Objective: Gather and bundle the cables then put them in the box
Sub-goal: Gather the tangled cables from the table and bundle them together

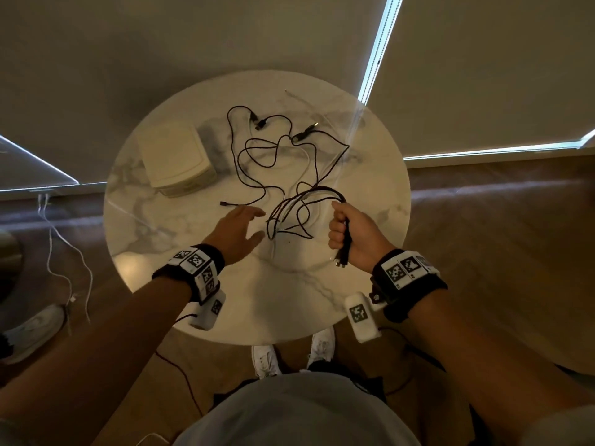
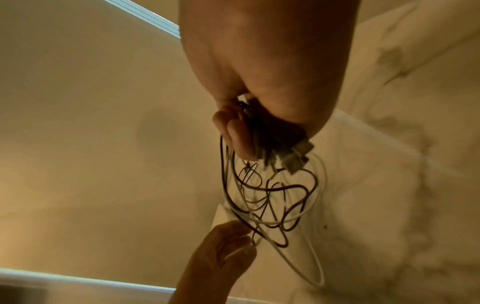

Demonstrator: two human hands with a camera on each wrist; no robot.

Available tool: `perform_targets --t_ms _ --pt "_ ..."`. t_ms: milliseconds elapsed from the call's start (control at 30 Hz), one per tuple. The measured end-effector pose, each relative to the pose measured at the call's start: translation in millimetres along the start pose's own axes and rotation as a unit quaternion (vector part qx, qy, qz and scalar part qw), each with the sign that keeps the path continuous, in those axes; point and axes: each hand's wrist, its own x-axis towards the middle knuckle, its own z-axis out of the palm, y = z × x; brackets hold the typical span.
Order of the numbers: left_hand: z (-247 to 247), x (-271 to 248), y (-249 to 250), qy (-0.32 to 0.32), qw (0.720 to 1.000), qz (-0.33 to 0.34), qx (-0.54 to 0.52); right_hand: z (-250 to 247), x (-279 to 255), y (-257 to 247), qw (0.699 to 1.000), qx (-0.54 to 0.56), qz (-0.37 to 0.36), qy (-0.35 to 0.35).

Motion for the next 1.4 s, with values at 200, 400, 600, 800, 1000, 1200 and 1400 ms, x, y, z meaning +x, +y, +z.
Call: perform_targets --t_ms 200,400,600,800,1000,1200,1400 --pt "-11 4 -42 -0.018 0.998 -0.046 0.031 38 1 11 0.997 -0.055 0.019 -0.047" --pt "-16 29 -58 -0.048 0.994 -0.037 0.094 57 20 31 0.996 -0.055 0.049 -0.039" --pt "-17 54 -69 -0.119 0.981 -0.028 0.149 60 35 38 0.998 -0.028 0.051 0.006" --pt "-20 61 -75 -0.1 0.987 0.003 0.123 62 38 42 0.998 -0.004 0.05 0.039" --pt "-41 52 -76 -0.046 0.998 0.043 0.025 63 40 39 0.997 0.048 0.04 0.05" --pt "-67 31 -51 0.048 0.993 0.023 -0.103 65 40 32 0.996 0.082 0.009 0.044" --pt "-66 1 -16 0.059 0.982 0.033 -0.176 72 34 37 0.997 0.068 0.0 0.03"
